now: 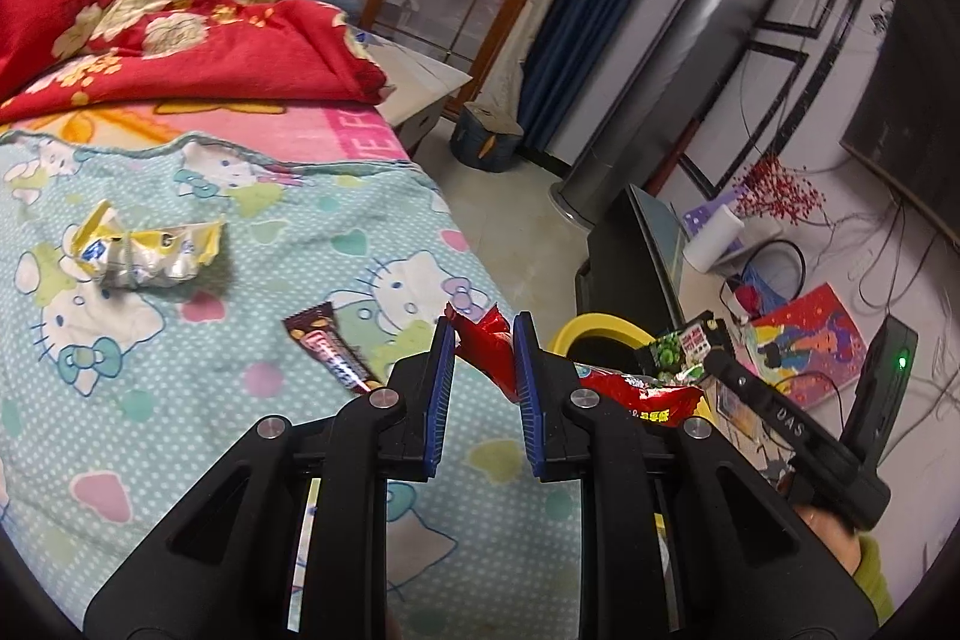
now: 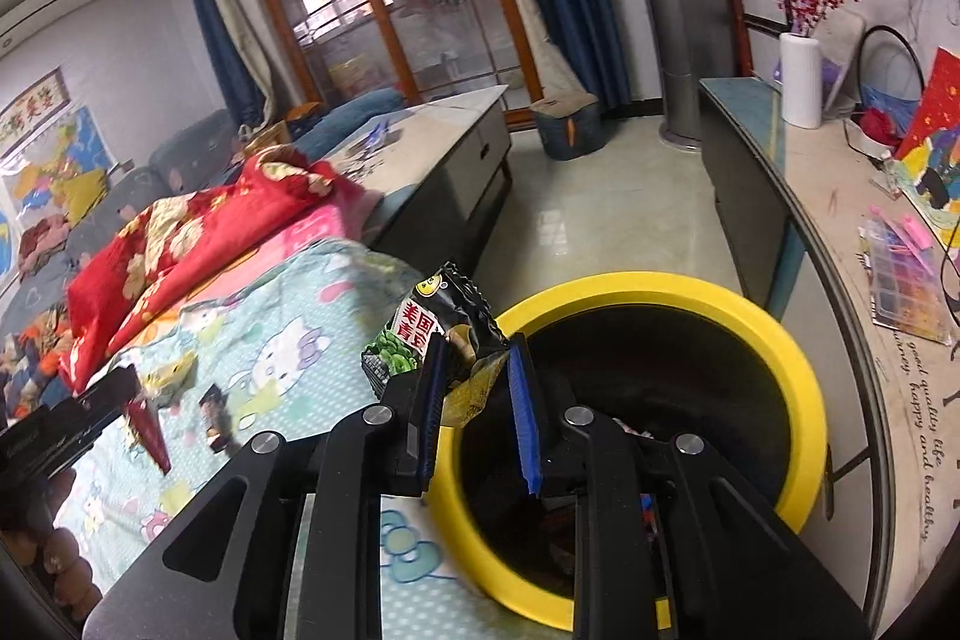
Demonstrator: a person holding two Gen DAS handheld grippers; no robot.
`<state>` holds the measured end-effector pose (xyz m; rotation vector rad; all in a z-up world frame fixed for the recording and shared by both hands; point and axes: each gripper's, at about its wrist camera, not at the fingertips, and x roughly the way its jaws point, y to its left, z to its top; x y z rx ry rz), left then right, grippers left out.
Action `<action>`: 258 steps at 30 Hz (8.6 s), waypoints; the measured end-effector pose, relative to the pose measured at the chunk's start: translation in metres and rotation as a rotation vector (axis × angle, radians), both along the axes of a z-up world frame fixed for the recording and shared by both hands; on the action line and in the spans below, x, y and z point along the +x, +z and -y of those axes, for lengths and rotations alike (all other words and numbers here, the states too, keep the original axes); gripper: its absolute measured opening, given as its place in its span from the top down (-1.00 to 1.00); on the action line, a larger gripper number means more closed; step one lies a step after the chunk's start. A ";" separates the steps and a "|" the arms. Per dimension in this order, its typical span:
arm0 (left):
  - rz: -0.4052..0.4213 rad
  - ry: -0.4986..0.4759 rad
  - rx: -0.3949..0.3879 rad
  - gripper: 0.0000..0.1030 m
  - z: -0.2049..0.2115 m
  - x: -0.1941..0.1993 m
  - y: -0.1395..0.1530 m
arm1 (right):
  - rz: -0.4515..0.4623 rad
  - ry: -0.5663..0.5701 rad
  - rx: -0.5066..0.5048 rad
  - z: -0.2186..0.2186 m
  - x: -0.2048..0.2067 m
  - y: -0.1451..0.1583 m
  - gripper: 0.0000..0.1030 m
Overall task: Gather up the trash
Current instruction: 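Carry the red wrapper and green snack bag over the yellow bin with both tools, then open both tools to drop the wrapper and snack bag into the bin, then move both tools back over the yellow wrapper and chocolate bar, then grasp the yellow-white wrapper with the left tool while the right tool grasps the chocolate bar, then carry the yellow wrapper and chocolate bar over the yellow bin with both tools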
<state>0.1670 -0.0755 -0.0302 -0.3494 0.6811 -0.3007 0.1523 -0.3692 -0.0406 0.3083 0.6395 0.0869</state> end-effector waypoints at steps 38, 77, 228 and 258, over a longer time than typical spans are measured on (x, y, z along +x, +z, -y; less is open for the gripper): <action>0.026 -0.272 0.257 0.72 0.138 0.002 -0.028 | -0.052 -0.126 -0.039 0.095 -0.003 -0.023 0.62; 0.072 -0.079 0.144 -0.78 0.074 0.001 -0.015 | -0.001 0.009 -0.054 0.035 -0.005 -0.003 -0.03; 0.171 -0.286 0.225 0.86 0.122 -0.025 0.008 | -0.022 0.027 -0.025 0.047 -0.010 -0.003 0.72; 0.168 -0.420 0.302 0.86 0.200 -0.004 -0.019 | -0.106 -0.067 0.051 0.107 -0.007 -0.039 0.70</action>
